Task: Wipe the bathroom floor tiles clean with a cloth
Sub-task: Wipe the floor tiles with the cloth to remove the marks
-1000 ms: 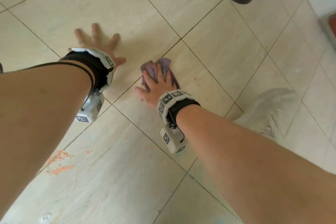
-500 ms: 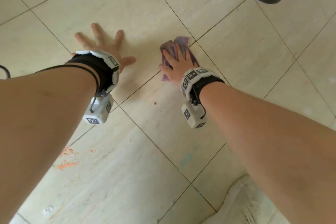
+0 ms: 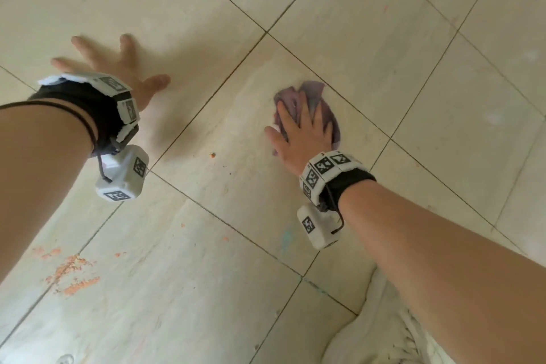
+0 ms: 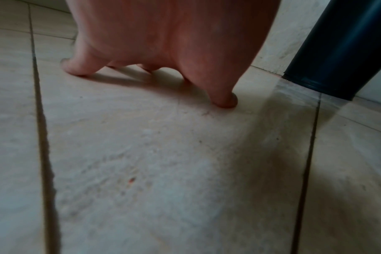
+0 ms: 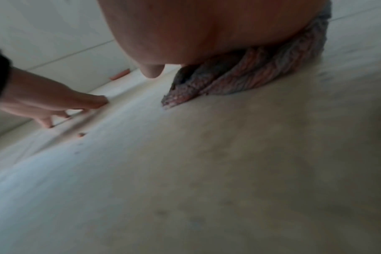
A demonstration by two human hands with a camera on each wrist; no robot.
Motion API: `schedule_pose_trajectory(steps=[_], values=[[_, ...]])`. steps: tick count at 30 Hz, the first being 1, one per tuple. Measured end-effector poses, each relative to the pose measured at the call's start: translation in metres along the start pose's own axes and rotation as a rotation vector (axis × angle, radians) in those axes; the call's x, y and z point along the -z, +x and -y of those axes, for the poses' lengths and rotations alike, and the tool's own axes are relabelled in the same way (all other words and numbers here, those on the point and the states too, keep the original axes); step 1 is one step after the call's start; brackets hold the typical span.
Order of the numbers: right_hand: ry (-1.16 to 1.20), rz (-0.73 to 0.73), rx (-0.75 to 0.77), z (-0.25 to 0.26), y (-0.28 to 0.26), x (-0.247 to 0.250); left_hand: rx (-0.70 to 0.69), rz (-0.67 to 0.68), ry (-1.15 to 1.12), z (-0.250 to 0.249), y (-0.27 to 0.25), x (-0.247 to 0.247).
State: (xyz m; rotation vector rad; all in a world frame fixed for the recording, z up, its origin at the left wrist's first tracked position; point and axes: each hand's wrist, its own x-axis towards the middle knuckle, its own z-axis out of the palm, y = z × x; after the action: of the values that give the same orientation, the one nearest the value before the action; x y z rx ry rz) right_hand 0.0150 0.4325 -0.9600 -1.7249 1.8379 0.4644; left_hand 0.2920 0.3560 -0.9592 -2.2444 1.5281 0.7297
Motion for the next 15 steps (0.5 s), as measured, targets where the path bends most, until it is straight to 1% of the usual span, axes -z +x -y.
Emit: schedule_pose_trajectory(steps=[3, 6, 8, 9, 10, 11, 14, 15], values=[[-0.002, 0.025, 0.122, 0.040, 0.004, -0.004, -0.001, -0.017, -0.006, -0.003, -0.001, -0.001], [-0.015, 0.079, 0.301, 0.076, -0.001, -0.006, -0.006, -0.024, -0.006, 0.000, 0.001, -0.003], [-0.022, 0.097, 0.373, 0.078, -0.005, -0.012, -0.008, -0.016, -0.014, 0.002, 0.002, -0.003], [-0.015, 0.086, 0.386, 0.071, -0.004, -0.012, -0.015, -0.015, -0.004, 0.001, 0.001, -0.002], [-0.023, 0.068, 0.382, 0.057, 0.001, -0.010, -0.018, -0.019, 0.014, 0.001, 0.000, -0.001], [-0.049, 0.055, 0.347, 0.041, 0.008, -0.006, -0.024, -0.022, 0.030, 0.000, 0.000, 0.000], [-0.187, 0.052, 0.145, -0.005, 0.039, 0.018, -0.011, -0.012, 0.015, -0.004, 0.000, 0.001], [-0.183, 0.047, 0.071, -0.011, 0.048, 0.026, -0.002, -0.020, 0.005, -0.006, 0.001, 0.000]])
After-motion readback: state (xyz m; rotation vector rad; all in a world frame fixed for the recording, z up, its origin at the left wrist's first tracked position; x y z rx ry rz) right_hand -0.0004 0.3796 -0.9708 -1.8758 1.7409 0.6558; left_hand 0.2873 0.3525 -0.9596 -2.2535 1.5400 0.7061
